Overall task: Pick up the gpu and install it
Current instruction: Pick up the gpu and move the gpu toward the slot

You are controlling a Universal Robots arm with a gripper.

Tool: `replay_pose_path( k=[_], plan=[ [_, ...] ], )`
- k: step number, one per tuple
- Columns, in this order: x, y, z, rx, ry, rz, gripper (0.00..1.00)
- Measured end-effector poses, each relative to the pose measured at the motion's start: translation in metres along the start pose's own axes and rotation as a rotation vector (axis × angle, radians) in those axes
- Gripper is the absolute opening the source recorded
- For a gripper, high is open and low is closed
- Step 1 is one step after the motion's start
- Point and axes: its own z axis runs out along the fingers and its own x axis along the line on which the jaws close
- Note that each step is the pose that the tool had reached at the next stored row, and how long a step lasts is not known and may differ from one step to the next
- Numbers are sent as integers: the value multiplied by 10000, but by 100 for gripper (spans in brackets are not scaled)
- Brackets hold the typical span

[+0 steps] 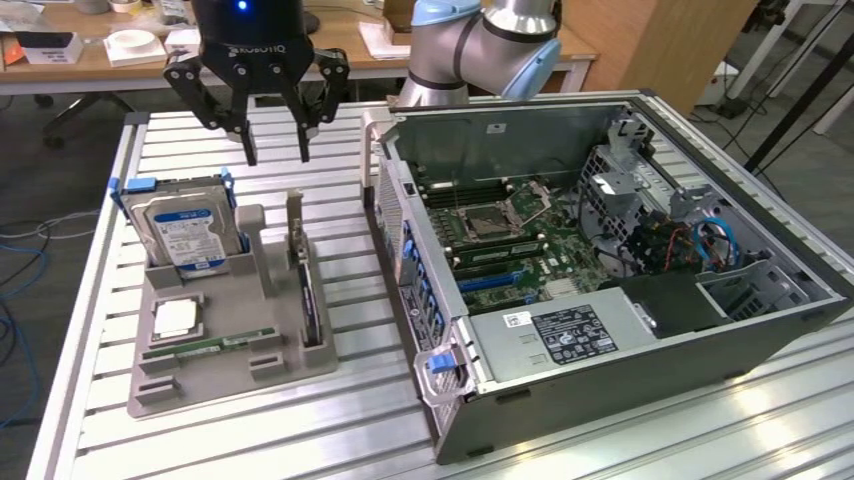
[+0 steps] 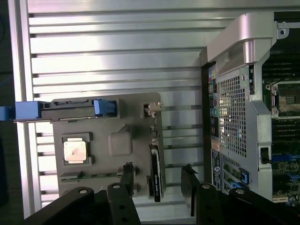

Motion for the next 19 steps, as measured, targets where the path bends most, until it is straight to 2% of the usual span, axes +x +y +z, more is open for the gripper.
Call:
replay_pose_path(
  k=[19],
  plan=[
    [33, -4, 30, -4, -53, -2, 53]
  ],
)
